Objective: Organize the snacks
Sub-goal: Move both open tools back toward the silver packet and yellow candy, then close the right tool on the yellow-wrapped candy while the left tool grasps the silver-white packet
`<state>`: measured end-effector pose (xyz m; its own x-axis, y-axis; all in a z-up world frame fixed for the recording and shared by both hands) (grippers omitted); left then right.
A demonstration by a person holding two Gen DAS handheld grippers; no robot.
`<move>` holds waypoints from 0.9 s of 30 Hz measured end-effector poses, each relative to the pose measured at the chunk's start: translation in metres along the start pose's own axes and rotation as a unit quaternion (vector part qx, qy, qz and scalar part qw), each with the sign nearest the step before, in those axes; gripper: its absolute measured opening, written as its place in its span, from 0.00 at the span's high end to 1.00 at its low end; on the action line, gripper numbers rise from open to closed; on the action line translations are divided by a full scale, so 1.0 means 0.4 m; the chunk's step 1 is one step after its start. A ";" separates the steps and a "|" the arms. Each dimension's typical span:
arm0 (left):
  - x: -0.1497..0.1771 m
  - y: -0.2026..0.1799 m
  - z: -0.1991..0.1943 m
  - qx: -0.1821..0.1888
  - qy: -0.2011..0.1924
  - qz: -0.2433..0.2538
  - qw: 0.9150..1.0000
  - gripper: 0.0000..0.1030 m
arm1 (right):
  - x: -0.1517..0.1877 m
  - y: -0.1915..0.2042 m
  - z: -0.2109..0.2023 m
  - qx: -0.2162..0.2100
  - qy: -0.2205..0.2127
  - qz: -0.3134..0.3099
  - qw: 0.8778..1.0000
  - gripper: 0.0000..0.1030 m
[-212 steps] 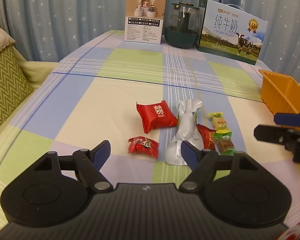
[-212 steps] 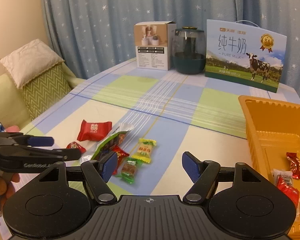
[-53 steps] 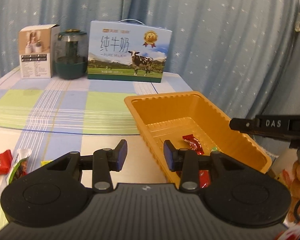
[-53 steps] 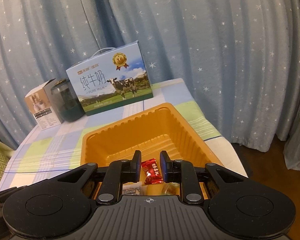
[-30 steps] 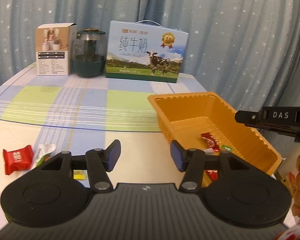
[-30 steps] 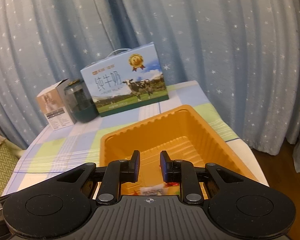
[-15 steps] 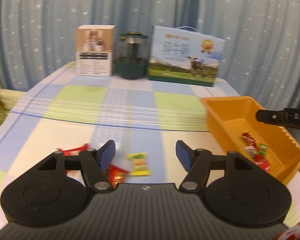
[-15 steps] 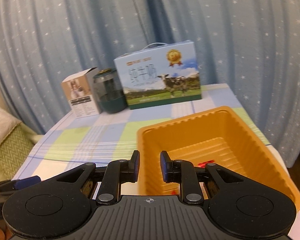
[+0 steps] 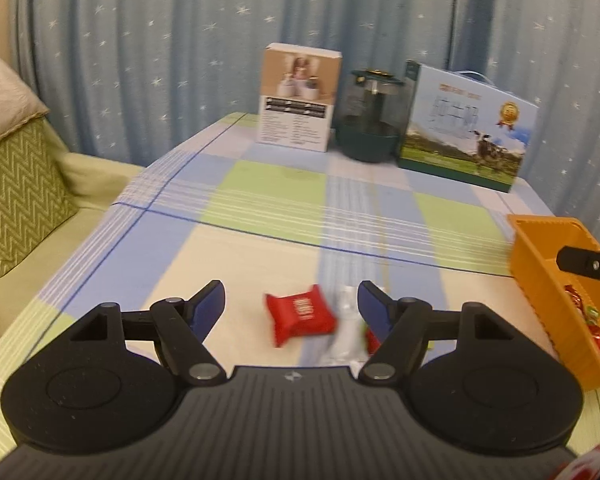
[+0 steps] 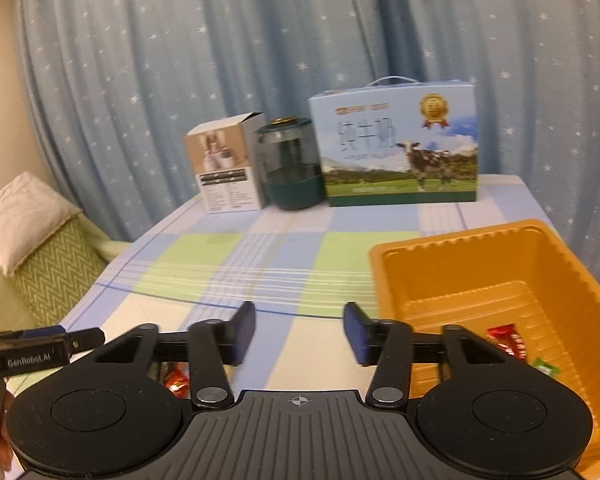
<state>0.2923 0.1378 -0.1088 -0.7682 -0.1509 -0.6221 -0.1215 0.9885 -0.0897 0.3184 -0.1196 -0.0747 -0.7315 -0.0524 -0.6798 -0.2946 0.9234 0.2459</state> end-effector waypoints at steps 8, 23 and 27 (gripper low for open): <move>-0.005 0.029 0.024 -0.009 0.011 0.035 0.999 0.32 | 0.016 0.050 0.063 -0.008 0.025 -0.024 0.999 0.50; 0.004 0.035 0.073 -0.007 0.039 0.040 0.998 0.32 | 0.077 0.134 0.192 -0.033 0.087 -0.079 0.992 0.51; 0.000 0.031 0.076 -0.003 0.041 0.038 0.998 0.32 | 0.085 0.136 0.224 -0.037 0.099 -0.072 0.992 0.51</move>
<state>0.3100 0.1501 -0.1336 -0.8240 -0.0756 -0.5615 -0.0641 0.9971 -0.0401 0.3324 -0.0370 -0.1464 -0.7829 -0.2626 -0.5641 -0.4443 0.8706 0.2115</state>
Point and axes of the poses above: each gripper's, at about its wrist camera, not at the fingertips, and z roughly the way its jaws point, y to its left, x to its underside, the point moved 7 cm from there along z, roughly the way its jaws point, and after that the axes turned 14 degrees about y, right-handed, at the moved point
